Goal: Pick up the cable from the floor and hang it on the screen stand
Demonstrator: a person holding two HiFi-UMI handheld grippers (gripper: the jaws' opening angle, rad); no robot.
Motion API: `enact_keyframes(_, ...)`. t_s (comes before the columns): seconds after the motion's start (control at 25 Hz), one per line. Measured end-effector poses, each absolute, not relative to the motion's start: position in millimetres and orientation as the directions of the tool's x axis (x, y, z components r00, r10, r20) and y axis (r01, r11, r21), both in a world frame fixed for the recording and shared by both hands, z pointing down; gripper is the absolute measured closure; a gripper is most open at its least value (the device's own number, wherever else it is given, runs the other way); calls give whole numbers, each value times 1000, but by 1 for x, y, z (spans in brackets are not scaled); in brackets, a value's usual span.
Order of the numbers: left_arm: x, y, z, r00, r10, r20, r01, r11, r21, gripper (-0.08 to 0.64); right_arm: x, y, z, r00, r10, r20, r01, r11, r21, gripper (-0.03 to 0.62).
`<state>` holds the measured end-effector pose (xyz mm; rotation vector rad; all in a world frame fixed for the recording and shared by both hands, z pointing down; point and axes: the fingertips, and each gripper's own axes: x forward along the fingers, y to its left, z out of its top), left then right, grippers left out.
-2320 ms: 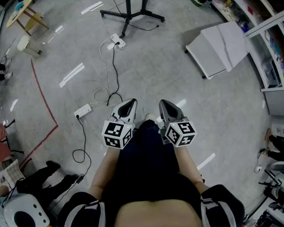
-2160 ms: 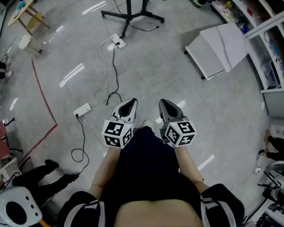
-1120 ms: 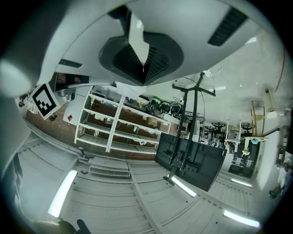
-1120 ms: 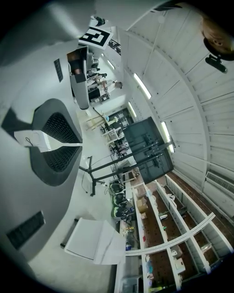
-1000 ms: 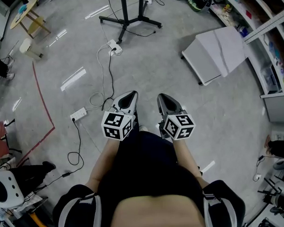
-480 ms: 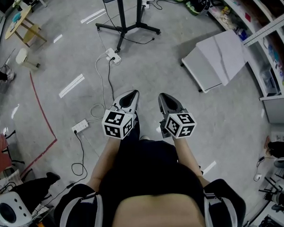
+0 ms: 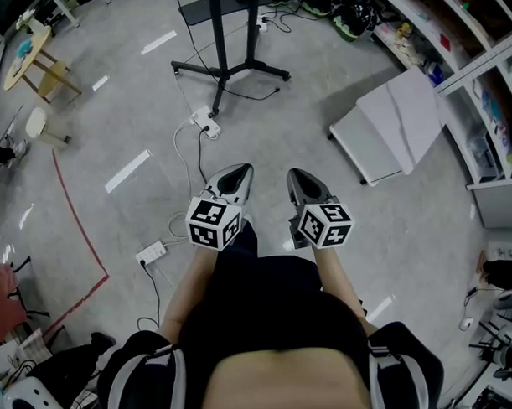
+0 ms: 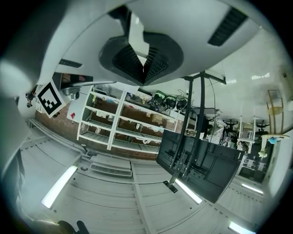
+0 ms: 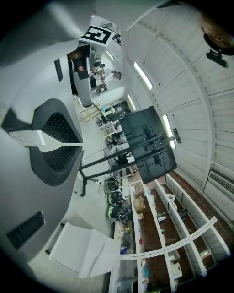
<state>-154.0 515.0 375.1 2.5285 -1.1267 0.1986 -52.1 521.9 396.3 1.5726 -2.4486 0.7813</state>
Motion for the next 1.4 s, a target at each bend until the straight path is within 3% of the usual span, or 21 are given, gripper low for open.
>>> enact_keyframes(0.8,-173,445,396,742,-602,297,-670,-681,294,552,-75,454,416,-370,-835,407,-908,232,-350,568)
enact_keyframes(1.4,-168,395,402,723,-618,309,-691,-650,316,552,-64,397,420,-386,-815,432,-904,242,-352,568)
